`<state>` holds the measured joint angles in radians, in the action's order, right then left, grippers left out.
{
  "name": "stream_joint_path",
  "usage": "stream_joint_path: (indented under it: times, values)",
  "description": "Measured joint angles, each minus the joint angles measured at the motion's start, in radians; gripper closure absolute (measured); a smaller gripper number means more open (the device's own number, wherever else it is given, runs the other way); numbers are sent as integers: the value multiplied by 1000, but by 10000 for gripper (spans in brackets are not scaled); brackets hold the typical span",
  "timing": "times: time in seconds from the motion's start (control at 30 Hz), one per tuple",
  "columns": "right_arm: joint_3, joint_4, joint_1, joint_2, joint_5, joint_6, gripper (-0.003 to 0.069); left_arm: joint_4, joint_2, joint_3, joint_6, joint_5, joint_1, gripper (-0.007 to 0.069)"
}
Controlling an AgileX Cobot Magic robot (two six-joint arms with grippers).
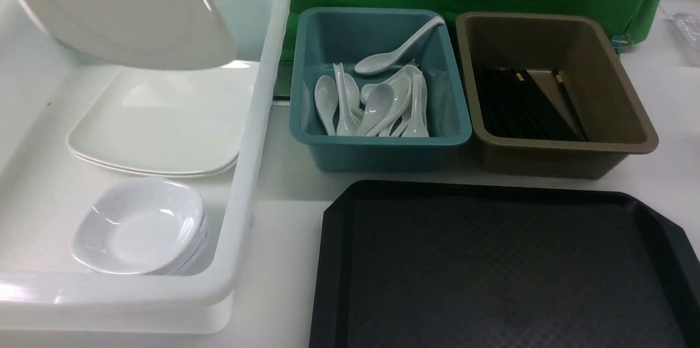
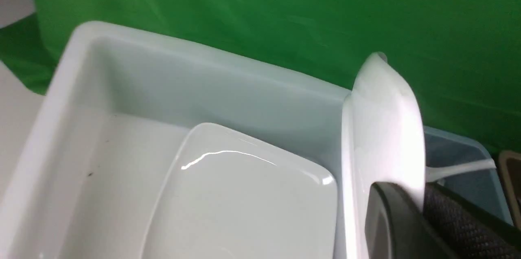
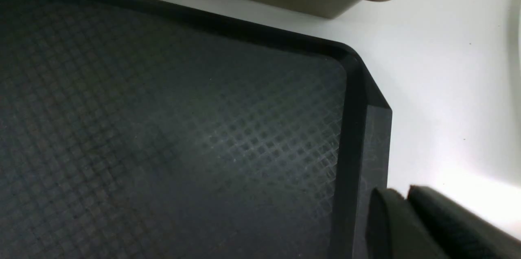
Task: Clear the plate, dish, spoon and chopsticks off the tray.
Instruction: Use the left arm to put the plate into the large storage box on the left
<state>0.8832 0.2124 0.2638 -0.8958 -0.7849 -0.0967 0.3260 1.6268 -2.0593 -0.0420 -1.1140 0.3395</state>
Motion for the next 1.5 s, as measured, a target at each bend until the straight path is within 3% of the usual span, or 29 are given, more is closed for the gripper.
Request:
stream_joint_path:
  times: [0.13,0.3,0.67,0.9,1.1,1.27,1.5]
  values:
    - [0,0,0,0,0,0,569,25,18,0,8,14,75,595]
    - [0,-1,0,0,0,0,569,68,52,56,12,55,93,594]
    - [0,-1,0,0,0,0,569,248,73,491,-11,449,83,592]
    - [0,-1,0,0,1,0,568,295,84,674,-32,700,-3,592]
    - [0,-1,0,0,1,0,560,291,120,687,-29,714,-24,592]
    - [0,-1,0,0,2,0,550,207,147,687,-27,709,-24,597]
    - [0,-1,0,0,2,0,541,140,189,687,-20,593,-24,598]
